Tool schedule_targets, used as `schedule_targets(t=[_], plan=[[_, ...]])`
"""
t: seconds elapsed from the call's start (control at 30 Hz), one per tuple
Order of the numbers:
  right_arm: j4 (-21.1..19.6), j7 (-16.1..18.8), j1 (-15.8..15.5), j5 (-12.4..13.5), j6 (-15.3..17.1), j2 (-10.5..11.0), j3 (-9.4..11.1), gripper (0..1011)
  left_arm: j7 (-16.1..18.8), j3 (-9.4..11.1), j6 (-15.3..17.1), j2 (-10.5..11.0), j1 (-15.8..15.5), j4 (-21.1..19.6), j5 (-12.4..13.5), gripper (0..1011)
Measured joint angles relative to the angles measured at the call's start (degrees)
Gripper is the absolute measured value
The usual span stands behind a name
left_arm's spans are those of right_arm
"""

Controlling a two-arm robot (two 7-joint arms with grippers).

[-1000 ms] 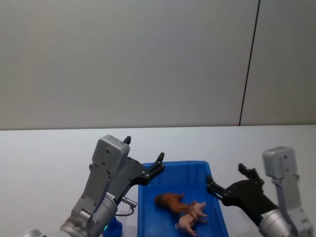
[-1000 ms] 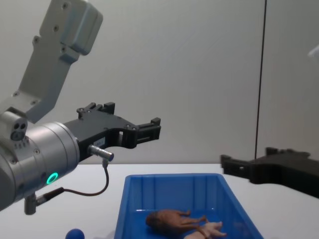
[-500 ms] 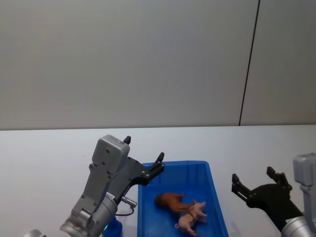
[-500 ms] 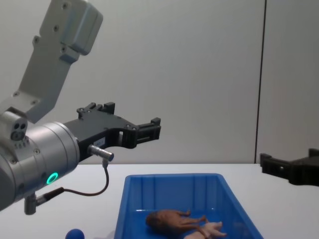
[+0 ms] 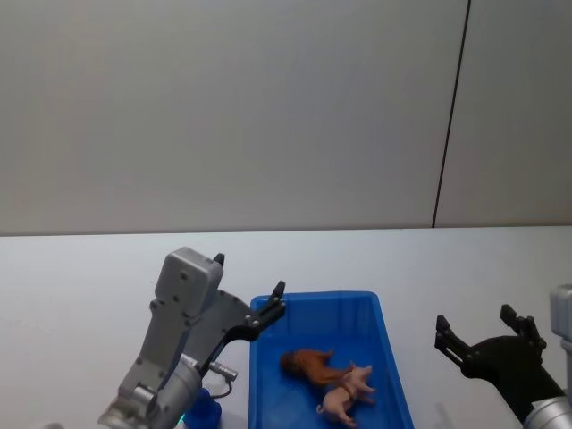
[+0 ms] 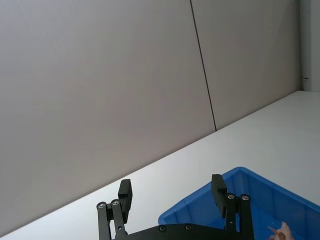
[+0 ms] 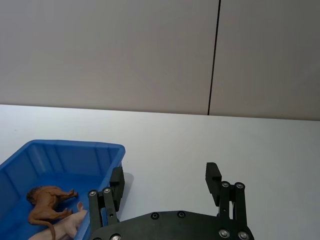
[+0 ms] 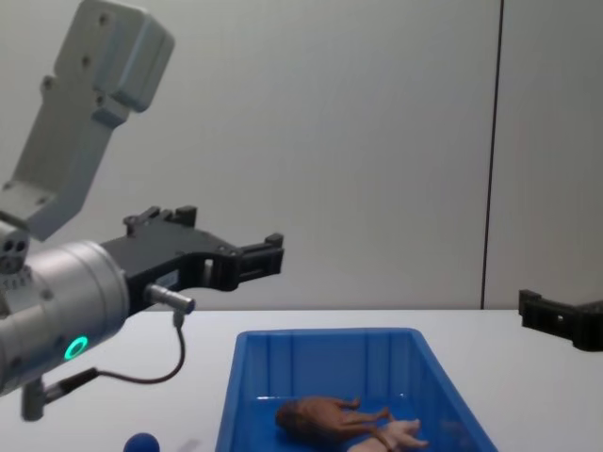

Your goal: Pick up the two dolls from the table and place them into the box.

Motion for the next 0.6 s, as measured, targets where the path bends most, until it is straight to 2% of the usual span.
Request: schedule_targets(t=[0.6], plan=[[-0.32, -0.66, -0.49, 0.32, -0.26, 0.29, 0.24, 1001, 5.32, -1.79, 4.8, 3.02, 4.41, -3.56, -6.2, 1001]])
